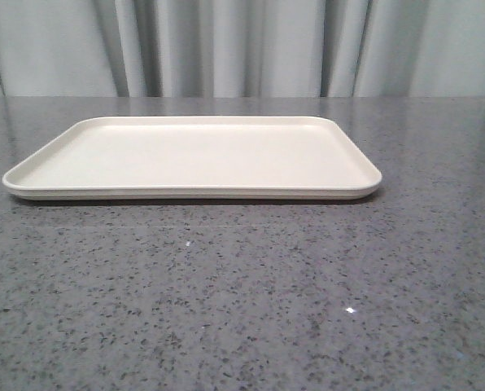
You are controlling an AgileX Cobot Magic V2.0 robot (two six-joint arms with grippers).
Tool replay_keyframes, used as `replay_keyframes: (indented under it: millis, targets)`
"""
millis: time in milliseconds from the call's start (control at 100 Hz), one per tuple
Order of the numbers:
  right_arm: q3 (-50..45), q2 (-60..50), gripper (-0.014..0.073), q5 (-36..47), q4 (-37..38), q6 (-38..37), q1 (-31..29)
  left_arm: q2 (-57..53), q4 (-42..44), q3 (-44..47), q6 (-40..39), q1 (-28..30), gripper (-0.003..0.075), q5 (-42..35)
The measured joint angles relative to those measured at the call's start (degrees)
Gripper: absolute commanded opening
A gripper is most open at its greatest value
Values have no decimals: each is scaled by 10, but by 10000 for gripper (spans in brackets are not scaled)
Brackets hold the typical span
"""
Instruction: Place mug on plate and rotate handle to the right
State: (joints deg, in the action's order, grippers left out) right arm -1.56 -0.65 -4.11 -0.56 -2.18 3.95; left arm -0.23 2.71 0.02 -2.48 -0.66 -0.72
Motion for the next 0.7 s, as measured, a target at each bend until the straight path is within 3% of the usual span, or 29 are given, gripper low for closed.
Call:
replay_keyframes:
  millis: [700]
  targets:
    - [0, 0, -120, 0, 0, 0, 0, 0, 0, 0, 0, 0, -20, -5]
